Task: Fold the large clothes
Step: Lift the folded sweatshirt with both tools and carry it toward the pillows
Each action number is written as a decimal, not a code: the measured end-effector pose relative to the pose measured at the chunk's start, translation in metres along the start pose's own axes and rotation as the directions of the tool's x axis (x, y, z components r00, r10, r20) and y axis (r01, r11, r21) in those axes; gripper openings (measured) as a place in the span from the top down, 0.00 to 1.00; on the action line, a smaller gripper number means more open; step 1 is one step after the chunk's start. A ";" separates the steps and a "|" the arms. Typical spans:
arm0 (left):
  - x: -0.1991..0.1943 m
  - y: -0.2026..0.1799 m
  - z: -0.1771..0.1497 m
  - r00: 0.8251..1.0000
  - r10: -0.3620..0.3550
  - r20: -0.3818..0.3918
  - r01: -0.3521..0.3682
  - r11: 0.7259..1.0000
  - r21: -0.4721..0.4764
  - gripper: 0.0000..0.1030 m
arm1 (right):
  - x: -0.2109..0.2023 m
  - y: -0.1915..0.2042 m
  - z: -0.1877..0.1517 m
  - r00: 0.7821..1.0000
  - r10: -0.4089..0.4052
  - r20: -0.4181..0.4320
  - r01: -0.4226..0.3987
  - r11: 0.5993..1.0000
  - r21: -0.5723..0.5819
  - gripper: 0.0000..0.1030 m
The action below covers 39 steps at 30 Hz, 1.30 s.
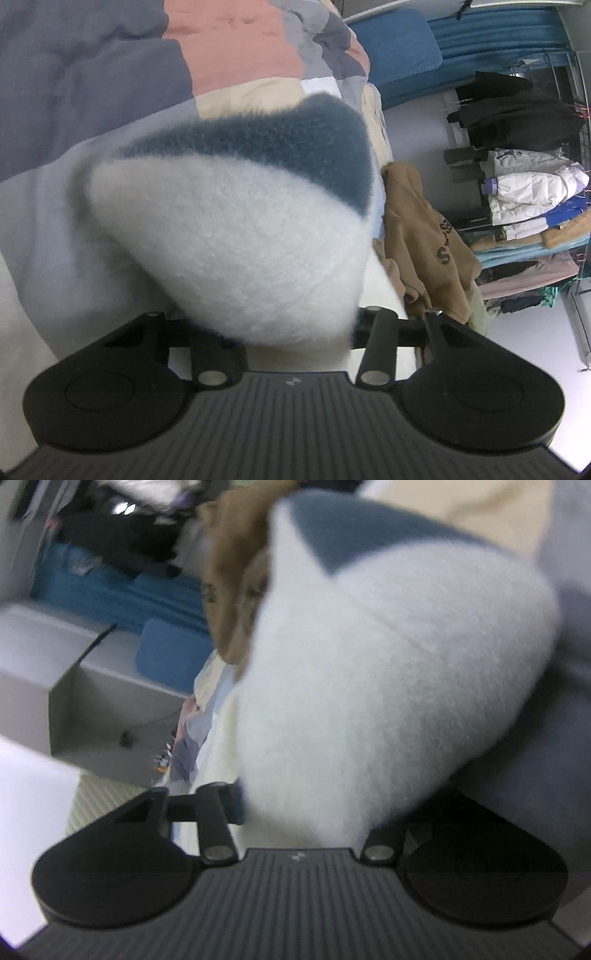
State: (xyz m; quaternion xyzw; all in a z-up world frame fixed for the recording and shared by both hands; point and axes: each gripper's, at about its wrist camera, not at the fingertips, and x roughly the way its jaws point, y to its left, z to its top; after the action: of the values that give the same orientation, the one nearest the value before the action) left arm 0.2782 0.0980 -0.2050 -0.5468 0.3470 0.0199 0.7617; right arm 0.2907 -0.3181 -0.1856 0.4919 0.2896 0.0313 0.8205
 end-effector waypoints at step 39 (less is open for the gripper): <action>0.137 -0.321 -0.234 0.916 -0.213 -0.339 0.325 0.889 0.321 0.52 | -0.172 -0.060 0.299 0.929 0.122 0.349 -0.128 0.992 -0.006 0.54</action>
State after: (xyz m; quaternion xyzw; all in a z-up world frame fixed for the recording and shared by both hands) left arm 0.3946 -0.2768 -0.0554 -0.4330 0.3740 -0.2347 0.7859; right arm 0.2853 -0.6426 -0.0551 0.5139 0.1080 -0.0068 0.8510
